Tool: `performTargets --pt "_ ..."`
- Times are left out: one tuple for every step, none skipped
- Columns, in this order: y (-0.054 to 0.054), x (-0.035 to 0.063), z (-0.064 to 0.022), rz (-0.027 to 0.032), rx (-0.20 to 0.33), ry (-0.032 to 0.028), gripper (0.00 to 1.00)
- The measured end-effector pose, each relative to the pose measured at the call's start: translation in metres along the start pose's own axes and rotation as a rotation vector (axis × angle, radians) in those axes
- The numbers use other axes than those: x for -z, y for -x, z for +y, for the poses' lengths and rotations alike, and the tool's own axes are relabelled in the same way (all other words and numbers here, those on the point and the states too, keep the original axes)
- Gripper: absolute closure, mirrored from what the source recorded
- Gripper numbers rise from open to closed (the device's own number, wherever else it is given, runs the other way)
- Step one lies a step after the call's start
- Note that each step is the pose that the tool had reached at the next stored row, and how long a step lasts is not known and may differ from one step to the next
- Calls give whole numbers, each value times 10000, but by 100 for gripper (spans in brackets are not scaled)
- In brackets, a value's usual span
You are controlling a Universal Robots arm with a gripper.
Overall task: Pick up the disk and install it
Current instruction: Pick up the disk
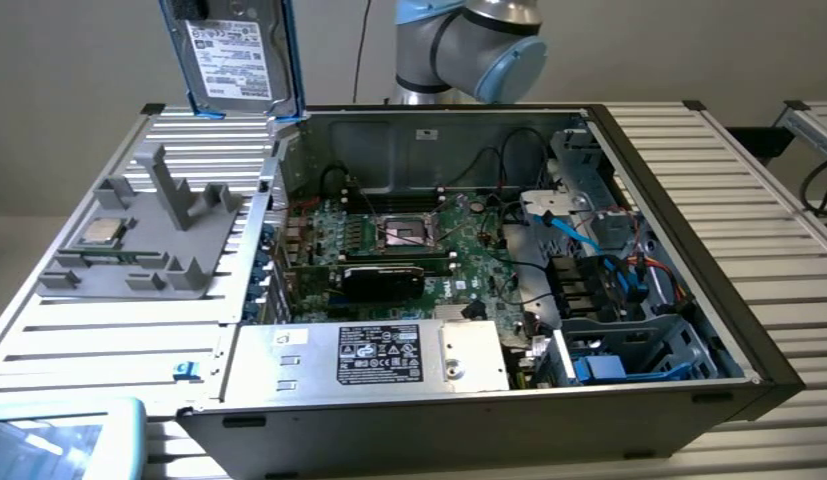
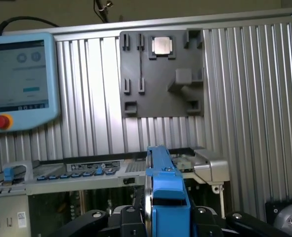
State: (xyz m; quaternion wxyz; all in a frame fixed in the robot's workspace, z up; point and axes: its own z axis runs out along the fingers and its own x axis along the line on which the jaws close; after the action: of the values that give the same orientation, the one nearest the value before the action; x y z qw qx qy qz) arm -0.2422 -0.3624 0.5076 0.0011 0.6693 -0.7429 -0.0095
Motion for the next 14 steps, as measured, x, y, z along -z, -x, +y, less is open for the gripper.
performTargets --pt "-14 3 -41 -1 -1 0 63" --pt "-28 5 -85 -1 -2 1 63" --pt "-42 7 -127 -2 0 1 63" --pt "-55 10 -170 -3 0 1 63" --pt "-69 11 -212 -4 -1 0 63" --pt "-82 12 -255 -4 -1 2 63" --pt "-94 14 -299 -3 0 4 63" --pt "-107 15 -342 -2 -2 5 63" --pt "-121 16 -389 -3 -1 6 63" --pt "-136 16 -431 -3 0 7 63" --pt "-153 17 -470 -3 -1 8 63" --pt "-171 18 -506 -3 -1 8 63" --pt "-193 19 -547 -3 -1 8 63" --pt "-214 20 -584 -3 -1 8 63"
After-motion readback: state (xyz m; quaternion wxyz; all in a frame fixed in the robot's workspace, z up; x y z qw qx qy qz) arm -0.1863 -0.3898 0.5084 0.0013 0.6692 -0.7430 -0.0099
